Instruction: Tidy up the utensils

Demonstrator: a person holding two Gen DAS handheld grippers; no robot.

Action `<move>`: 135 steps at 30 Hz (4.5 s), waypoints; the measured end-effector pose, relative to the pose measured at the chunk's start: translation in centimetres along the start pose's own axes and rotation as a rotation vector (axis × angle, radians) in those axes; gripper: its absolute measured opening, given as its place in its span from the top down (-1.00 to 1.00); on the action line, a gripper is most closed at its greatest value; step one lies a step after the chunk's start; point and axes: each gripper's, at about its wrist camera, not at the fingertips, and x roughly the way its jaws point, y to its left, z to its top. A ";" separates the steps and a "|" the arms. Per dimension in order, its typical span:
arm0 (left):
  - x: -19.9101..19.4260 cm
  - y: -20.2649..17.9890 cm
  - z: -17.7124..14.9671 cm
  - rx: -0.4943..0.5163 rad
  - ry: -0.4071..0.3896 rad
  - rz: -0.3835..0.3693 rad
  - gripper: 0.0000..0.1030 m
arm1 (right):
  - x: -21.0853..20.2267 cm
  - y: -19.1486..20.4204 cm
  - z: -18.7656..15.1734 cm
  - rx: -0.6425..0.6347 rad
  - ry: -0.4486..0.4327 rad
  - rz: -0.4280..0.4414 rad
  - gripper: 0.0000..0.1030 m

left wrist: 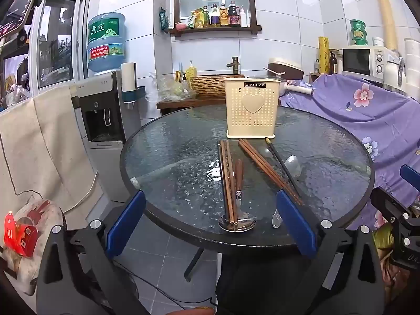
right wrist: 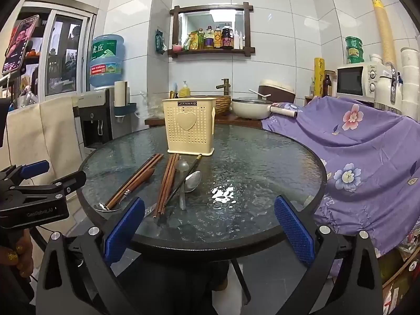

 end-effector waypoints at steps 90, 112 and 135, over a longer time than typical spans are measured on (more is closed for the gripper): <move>0.0 -0.1 -0.2 0.028 0.010 -0.008 -0.91 | 0.8 -0.3 -0.5 0.018 0.029 0.002 -0.89; 3.6 0.4 1.9 0.048 0.093 -0.036 -0.91 | 4.3 -0.8 1.2 0.029 0.103 0.063 -0.89; 19.8 2.2 9.1 0.065 0.360 -0.152 -0.16 | 19.8 -0.5 7.8 0.021 0.426 0.191 -0.05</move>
